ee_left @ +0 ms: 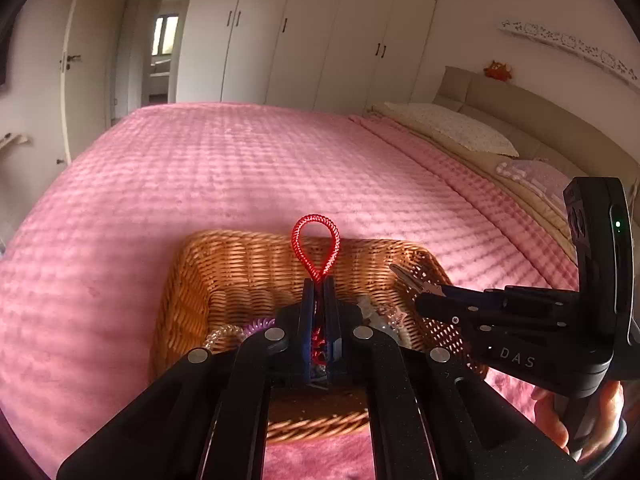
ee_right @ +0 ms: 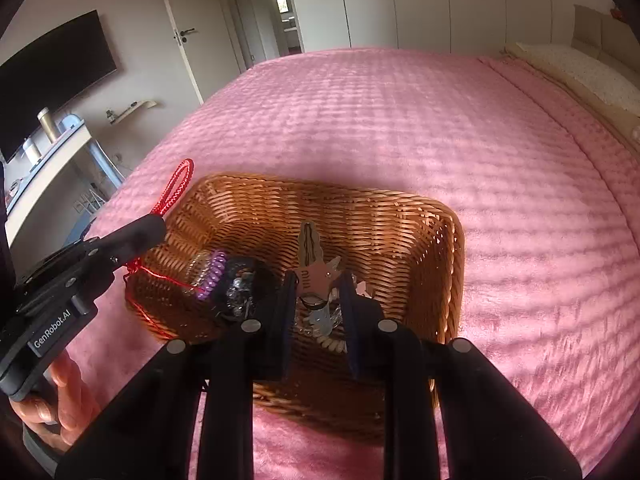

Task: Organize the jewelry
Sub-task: 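Carry the red cord and key into the basket and open both tools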

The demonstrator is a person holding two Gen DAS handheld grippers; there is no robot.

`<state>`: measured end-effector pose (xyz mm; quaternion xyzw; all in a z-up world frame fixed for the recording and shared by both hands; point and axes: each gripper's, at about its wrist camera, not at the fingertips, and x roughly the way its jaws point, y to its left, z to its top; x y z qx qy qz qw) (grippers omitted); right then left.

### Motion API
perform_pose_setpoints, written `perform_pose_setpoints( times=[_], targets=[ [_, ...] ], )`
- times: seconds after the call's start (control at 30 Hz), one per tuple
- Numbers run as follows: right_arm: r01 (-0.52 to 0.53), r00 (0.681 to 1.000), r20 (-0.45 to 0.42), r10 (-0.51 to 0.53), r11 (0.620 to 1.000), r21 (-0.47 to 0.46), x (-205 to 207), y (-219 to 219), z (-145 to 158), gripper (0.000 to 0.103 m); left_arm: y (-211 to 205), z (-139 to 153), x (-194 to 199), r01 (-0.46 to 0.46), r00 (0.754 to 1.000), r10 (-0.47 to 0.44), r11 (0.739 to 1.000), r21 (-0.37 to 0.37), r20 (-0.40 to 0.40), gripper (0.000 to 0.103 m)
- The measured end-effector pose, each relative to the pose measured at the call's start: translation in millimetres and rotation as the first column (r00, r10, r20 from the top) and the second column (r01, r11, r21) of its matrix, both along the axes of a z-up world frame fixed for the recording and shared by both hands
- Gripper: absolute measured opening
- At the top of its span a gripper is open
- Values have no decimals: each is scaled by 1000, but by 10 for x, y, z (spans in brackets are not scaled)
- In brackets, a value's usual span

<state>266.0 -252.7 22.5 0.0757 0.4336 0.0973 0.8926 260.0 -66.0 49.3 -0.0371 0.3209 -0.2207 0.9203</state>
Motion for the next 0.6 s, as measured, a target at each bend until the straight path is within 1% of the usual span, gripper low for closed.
perform_pose_setpoints(
  times=[0.17,0.23,0.3,0.37,0.4,0.43,0.47,0.6],
  targets=[
    [29,996,-87,-26,999,27,260,-30,-258,19,-10,-318,246,-13,997,14,1000,17,-70,2],
    [31,996,-85,-29,999,12,279,-18,-283,19,7,-401,297,-15,996,17,1000,18,-92,2],
    [37,997,-68,-38,999,-5,261,-5,-264,20,1,-429,304,-15,996,17,1000,26,-93,3],
    [38,997,-70,-36,999,24,266,-42,-249,21,6,-423,305,-2,995,4,1000,17,-99,4],
    [38,997,-68,-35,999,37,249,-54,-232,21,20,-405,295,-3,995,4,1000,9,-99,8],
    [44,997,-66,-42,999,32,266,-73,-224,21,32,-393,289,-3,995,3,1000,3,-97,17],
    [45,997,-62,-43,999,30,235,-79,-204,21,46,-360,242,-5,996,4,1000,-2,-88,23],
    [41,998,-42,-38,998,51,81,-116,-96,21,130,-210,67,-2,998,1,1000,-17,-66,26]
  ],
)
